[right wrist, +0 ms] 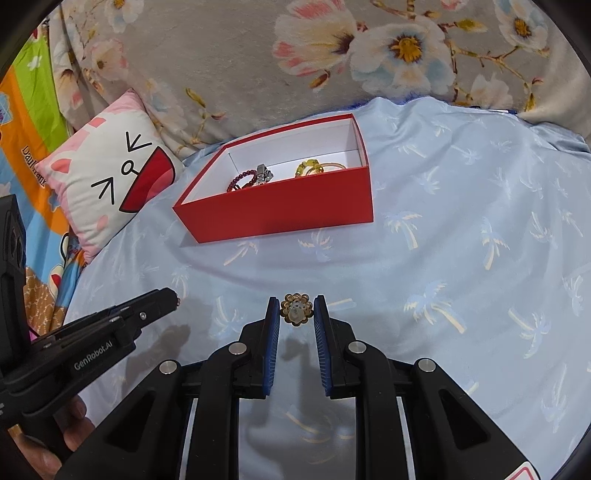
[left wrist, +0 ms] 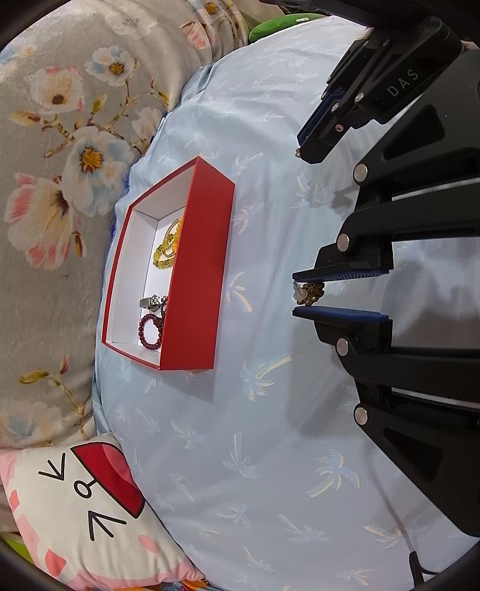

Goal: Organize jewelry

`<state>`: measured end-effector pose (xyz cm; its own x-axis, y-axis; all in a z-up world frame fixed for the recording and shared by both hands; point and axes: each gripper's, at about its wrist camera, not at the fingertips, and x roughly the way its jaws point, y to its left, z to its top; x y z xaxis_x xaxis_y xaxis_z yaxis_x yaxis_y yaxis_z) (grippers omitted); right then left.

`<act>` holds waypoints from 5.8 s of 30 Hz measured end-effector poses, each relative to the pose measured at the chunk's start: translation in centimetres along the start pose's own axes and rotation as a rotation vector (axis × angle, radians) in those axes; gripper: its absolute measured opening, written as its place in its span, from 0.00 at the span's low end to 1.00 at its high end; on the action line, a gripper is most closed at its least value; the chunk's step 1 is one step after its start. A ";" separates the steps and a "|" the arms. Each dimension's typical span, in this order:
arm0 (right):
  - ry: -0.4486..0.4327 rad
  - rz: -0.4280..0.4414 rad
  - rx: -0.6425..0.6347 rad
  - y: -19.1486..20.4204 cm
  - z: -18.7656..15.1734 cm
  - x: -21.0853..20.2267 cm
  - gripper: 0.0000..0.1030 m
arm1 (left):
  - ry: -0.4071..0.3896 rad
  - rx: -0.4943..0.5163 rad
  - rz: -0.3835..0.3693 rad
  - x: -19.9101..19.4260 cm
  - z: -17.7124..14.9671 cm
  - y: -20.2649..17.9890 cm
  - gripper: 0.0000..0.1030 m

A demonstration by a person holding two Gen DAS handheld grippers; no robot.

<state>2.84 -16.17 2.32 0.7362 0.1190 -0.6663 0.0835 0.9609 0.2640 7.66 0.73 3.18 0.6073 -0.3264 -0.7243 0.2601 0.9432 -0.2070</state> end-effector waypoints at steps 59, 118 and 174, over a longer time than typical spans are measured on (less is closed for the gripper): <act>-0.172 0.000 -0.118 3.1 14.0 0.6 0.18 | -0.184 0.138 0.189 -0.2 13.1 -3.3 0.12; -0.101 -0.157 -0.069 1.7 11.6 4.8 0.45 | -0.117 0.119 0.243 4.2 11.7 -3.1 0.34; -0.125 -0.221 -0.046 1.5 7.1 -0.5 0.81 | -0.113 0.010 0.304 -0.5 6.8 -0.5 0.90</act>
<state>7.37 -16.52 7.98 0.7813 -0.1238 -0.6118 0.2226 0.9710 0.0877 12.31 -0.04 8.10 0.7376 -0.0350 -0.6743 0.0606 0.9981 0.0145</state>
